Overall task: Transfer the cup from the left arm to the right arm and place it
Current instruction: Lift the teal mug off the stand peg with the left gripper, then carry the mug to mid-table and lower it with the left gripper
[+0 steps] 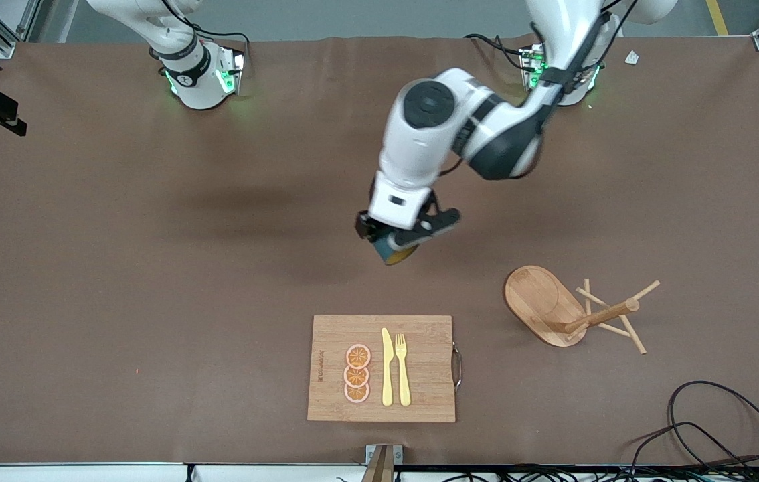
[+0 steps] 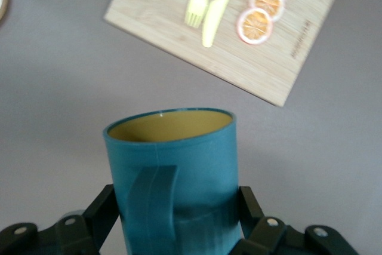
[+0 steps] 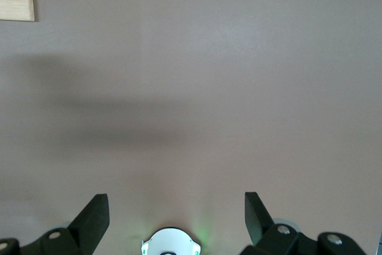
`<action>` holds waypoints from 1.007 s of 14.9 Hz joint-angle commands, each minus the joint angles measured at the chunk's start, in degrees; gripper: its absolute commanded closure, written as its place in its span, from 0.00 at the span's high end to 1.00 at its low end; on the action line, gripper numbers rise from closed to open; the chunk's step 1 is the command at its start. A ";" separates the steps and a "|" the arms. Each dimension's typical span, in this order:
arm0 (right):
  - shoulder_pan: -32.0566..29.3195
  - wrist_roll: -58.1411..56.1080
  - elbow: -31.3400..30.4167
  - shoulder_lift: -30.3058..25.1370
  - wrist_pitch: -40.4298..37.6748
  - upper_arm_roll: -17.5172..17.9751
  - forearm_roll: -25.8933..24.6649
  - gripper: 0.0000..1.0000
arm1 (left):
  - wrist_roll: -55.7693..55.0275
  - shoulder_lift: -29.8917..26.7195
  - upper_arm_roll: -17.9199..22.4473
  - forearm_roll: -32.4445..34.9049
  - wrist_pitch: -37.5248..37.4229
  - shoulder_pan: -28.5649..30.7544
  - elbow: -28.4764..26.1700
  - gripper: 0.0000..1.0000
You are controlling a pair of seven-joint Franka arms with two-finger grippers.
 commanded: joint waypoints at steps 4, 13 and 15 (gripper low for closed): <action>0.47 0.16 -0.56 -1.02 -0.02 -0.09 -0.93 1.00 | -4.68 3.64 0.74 15.29 5.15 -8.73 1.15 0.54; 0.47 0.08 -0.47 -1.02 -0.37 -0.09 -0.84 1.00 | -14.08 11.12 0.65 53.96 13.42 -15.77 0.98 0.55; 0.30 0.16 -0.56 -1.02 -0.63 -0.18 -0.75 1.00 | -23.71 11.82 0.65 63.87 13.42 -17.17 0.54 0.55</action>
